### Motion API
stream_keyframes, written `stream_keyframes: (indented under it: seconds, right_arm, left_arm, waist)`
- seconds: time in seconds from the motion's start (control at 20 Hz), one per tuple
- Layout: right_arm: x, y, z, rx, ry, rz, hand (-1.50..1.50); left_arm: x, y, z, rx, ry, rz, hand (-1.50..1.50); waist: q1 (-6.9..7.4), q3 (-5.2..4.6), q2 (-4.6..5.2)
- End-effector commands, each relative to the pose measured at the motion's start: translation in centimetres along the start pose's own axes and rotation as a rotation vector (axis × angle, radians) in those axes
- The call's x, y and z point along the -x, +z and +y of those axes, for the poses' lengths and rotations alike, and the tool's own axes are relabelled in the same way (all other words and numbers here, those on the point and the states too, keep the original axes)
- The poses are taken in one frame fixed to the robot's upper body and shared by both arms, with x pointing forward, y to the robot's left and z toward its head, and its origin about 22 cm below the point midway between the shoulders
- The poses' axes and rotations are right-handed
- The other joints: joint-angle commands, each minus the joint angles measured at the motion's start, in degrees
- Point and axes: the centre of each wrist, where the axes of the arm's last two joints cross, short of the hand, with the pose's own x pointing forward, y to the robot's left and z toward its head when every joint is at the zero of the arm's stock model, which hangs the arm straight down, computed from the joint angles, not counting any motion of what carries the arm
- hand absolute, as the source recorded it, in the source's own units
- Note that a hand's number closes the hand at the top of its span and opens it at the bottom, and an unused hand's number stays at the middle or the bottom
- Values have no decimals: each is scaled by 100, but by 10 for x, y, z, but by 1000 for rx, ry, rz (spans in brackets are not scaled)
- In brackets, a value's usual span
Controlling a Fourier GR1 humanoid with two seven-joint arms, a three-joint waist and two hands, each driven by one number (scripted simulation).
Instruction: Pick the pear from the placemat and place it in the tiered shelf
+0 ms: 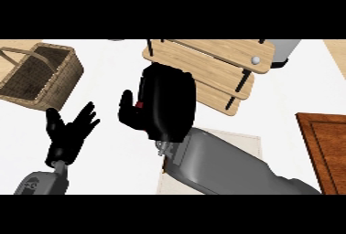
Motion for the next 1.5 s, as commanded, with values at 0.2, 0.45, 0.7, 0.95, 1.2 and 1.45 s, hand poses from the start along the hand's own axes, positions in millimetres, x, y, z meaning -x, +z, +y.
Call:
stream_keyframes:
  seconds: [0.2,0.45,0.7,0.95,1.2,1.45]
  right_arm:
    - [-55,-31,-52,161,-13,207,150]
    - [-82,-56,-92,218,-67,250,150]
    - [-105,-75,-119,254,-54,299,150]
    - [-118,-90,-140,269,-37,315,150]
    - [-112,-111,-146,205,-40,337,150]
    - [-85,-142,-142,158,32,319,150]
  left_arm:
    - [15,3,3,-24,11,58,0]
    - [10,3,2,-36,7,42,0]
    - [12,5,12,-28,6,37,0]
    - [12,7,-4,-37,25,45,0]
    - [11,13,13,-50,20,27,0]
    - [21,12,10,-45,22,49,0]
  waist:
    - [-157,-26,-37]
    - [-225,-15,-11]
    - [-238,-13,49]
    - [-309,1,66]
    - [-287,4,86]
    - [-322,4,108]
